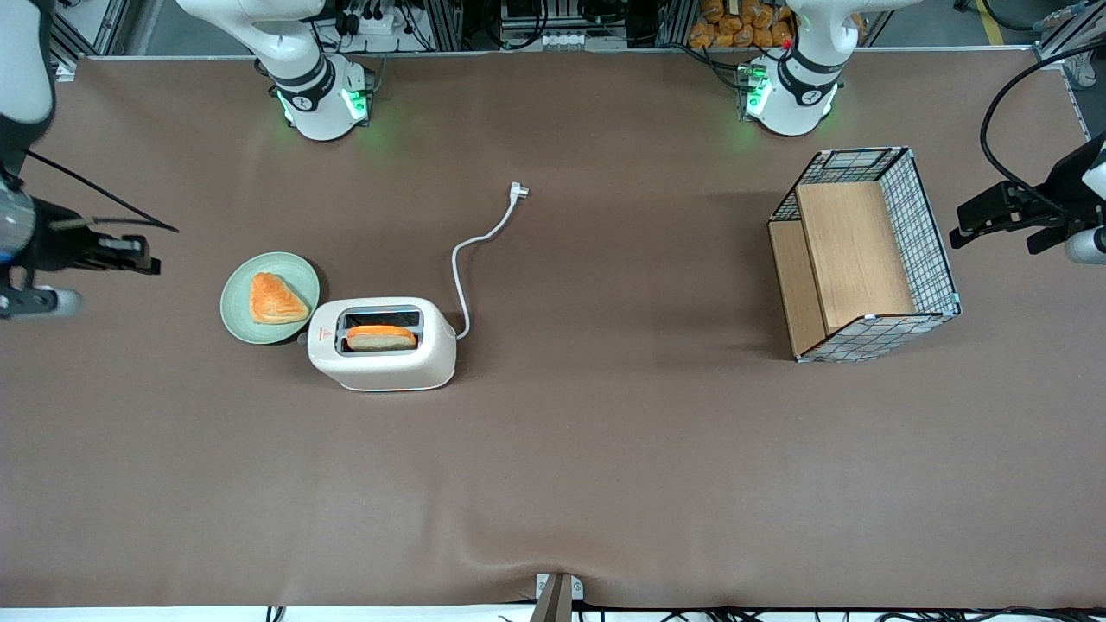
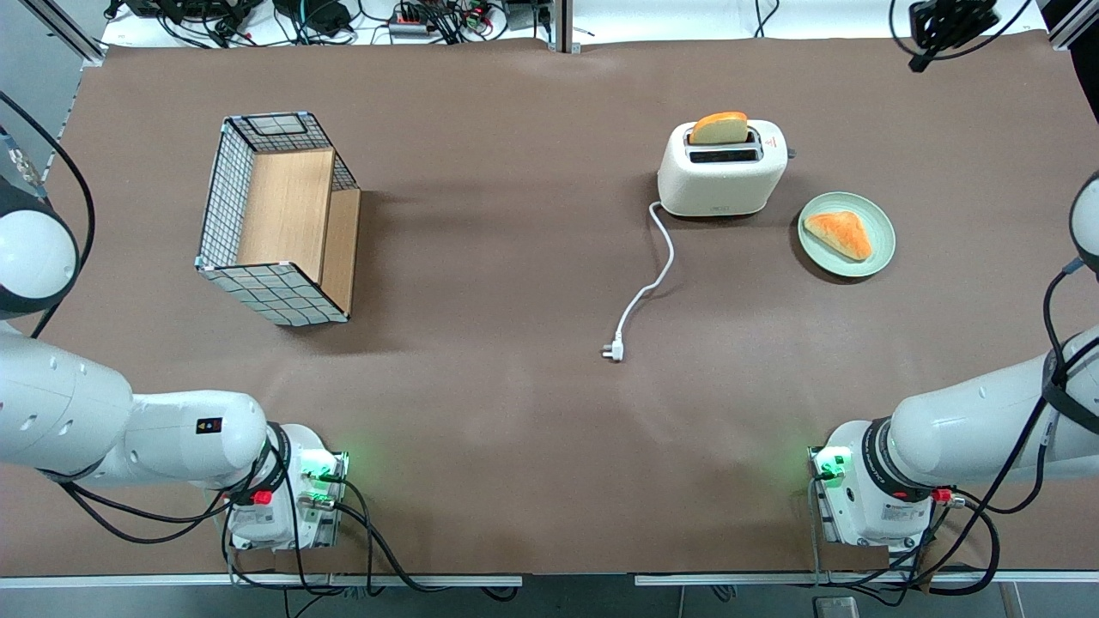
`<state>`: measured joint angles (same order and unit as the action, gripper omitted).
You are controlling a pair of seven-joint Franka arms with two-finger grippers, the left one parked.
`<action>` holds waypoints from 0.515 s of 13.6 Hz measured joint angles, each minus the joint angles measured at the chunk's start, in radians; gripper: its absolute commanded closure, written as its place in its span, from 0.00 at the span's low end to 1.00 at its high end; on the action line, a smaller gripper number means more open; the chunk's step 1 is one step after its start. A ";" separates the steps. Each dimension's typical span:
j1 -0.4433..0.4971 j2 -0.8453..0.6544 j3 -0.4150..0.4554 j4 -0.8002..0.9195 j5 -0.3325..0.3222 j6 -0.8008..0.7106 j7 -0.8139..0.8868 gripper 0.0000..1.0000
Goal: Press toaster button with right arm
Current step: 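Move the right gripper toward the toaster's side lever beside the plate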
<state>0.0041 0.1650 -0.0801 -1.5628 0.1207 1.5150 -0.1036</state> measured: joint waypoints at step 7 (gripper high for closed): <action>0.022 0.116 0.001 -0.012 0.054 0.074 0.028 1.00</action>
<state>0.0261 0.2812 -0.0794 -1.5747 0.1744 1.5890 -0.0759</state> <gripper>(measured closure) 0.991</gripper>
